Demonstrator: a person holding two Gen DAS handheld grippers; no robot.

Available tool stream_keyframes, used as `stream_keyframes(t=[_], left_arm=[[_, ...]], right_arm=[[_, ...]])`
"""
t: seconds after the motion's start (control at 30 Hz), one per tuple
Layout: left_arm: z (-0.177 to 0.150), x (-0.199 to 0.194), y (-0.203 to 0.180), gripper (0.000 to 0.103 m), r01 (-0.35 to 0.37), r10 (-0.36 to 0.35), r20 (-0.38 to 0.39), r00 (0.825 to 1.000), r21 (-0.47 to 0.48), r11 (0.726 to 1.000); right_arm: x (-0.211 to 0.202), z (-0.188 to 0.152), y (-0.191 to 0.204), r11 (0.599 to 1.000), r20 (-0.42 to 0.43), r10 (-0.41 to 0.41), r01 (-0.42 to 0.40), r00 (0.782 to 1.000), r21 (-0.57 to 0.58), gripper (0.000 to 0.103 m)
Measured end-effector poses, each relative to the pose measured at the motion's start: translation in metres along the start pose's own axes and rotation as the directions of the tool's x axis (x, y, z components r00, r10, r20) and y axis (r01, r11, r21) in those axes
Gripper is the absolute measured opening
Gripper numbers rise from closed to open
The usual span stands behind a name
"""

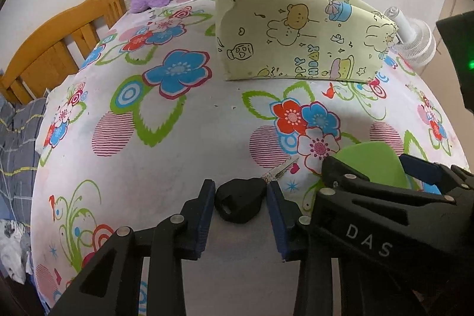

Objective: Organize rigid objects
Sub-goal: 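Close the left tool on the black key fob while the right tool grasps the green lid, then lift the key fob and green lid and carry both over the fabric box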

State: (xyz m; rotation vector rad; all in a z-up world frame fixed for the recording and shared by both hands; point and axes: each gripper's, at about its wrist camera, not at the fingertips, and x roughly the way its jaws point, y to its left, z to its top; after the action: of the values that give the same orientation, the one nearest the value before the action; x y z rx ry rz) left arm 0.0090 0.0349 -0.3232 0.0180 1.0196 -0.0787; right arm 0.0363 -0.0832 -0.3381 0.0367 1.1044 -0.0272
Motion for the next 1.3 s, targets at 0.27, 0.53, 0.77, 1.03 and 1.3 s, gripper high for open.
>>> stream_keyframes(t=[0.27,0.53,0.77,1.03,1.3], left_arm=[[0.006,-0.003,-0.003,0.036,0.035,-0.035,-0.005,0.999,-0.038,0.999],[0.026,-0.016,-0.016,0.036,0.05,-0.049,0.041,0.998,-0.032,0.998],[0.044,-0.03,-0.024,0.036,0.052,-0.049,0.073,0.996,-0.046,0.998],[0.06,-0.047,-0.031,0.036,0.043,-0.036,0.096,0.995,-0.068,0.997],[0.076,-0.064,-0.039,0.036,0.038,-0.029,0.123,0.992,-0.073,0.997]], right_arm=[[-0.013,0.007,0.002,0.999,0.052,-0.024,0.026,0.998,-0.04,0.094],[-0.029,0.026,-0.012,1.0,0.089,-0.018,0.019,0.996,-0.015,0.094],[-0.046,0.045,-0.022,1.0,0.126,-0.012,0.014,0.992,-0.013,0.094],[-0.068,0.058,-0.031,1.0,0.146,0.007,-0.006,0.989,-0.008,0.094],[-0.089,0.071,-0.04,1.0,0.172,0.016,-0.015,0.985,-0.006,0.094]])
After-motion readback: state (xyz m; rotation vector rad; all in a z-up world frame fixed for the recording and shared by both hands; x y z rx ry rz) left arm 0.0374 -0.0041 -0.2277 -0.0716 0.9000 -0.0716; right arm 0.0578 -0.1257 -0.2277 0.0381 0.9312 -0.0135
